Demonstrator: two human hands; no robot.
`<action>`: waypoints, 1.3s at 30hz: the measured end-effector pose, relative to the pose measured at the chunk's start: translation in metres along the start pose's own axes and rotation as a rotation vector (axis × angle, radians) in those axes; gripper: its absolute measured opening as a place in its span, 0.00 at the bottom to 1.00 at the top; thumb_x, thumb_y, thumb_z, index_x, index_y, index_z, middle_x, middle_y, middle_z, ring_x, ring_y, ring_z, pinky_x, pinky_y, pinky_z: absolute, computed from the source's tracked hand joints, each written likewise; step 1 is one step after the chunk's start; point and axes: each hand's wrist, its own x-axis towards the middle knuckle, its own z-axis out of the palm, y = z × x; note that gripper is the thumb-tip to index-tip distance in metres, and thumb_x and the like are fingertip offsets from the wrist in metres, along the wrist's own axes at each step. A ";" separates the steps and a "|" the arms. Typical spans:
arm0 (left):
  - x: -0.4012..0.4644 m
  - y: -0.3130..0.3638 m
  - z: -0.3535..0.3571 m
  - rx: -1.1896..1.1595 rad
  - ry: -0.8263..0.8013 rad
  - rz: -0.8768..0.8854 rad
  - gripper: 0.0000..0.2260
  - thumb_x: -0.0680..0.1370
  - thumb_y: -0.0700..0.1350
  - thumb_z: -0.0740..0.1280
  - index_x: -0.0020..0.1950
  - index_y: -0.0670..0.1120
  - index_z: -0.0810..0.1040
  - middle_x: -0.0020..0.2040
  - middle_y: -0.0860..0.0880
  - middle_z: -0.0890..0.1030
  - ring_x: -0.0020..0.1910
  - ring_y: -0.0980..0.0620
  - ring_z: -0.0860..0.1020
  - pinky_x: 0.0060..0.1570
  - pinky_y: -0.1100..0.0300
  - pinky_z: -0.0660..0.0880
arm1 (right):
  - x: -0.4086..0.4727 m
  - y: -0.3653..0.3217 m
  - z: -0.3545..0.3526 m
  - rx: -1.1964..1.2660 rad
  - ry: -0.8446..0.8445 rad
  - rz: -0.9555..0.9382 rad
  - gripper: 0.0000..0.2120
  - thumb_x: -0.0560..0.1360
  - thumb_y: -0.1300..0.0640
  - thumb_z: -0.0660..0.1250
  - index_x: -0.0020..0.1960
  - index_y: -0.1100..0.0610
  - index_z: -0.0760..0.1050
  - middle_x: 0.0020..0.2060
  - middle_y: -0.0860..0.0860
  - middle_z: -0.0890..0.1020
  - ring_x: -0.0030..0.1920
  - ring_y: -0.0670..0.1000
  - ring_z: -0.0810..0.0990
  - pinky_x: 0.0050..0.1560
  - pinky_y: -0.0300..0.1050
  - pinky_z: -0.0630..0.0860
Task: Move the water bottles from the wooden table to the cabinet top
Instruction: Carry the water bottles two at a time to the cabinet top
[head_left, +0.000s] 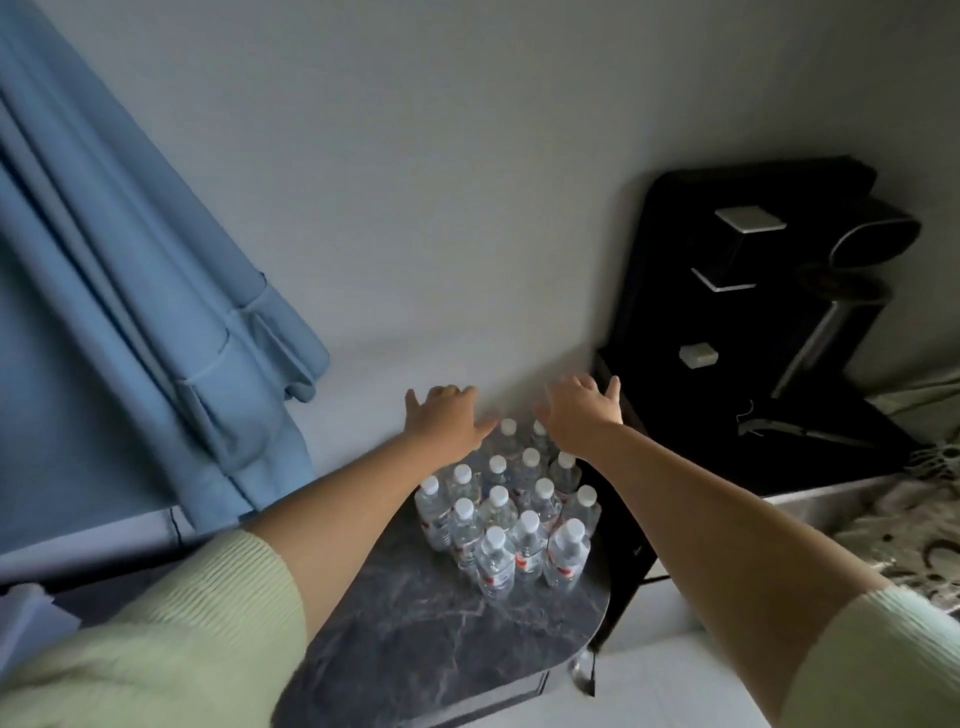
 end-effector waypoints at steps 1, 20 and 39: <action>-0.003 -0.002 -0.004 -0.003 0.009 -0.021 0.24 0.80 0.62 0.52 0.66 0.47 0.69 0.65 0.45 0.74 0.66 0.43 0.69 0.69 0.39 0.56 | 0.000 -0.004 -0.002 -0.013 0.000 -0.022 0.22 0.82 0.45 0.49 0.71 0.54 0.65 0.70 0.55 0.68 0.73 0.56 0.61 0.74 0.68 0.44; -0.158 -0.012 0.003 -0.059 0.129 -0.543 0.25 0.80 0.62 0.49 0.64 0.46 0.70 0.63 0.43 0.75 0.65 0.43 0.70 0.68 0.40 0.58 | -0.061 -0.087 -0.013 -0.147 0.031 -0.590 0.25 0.82 0.41 0.47 0.73 0.53 0.63 0.73 0.54 0.65 0.76 0.55 0.57 0.73 0.68 0.45; -0.640 -0.065 0.064 -0.140 0.153 -1.416 0.23 0.80 0.61 0.52 0.64 0.47 0.71 0.61 0.42 0.76 0.63 0.42 0.72 0.66 0.42 0.61 | -0.401 -0.333 0.072 -0.242 -0.095 -1.343 0.24 0.82 0.43 0.47 0.72 0.54 0.64 0.71 0.56 0.68 0.73 0.57 0.63 0.73 0.68 0.50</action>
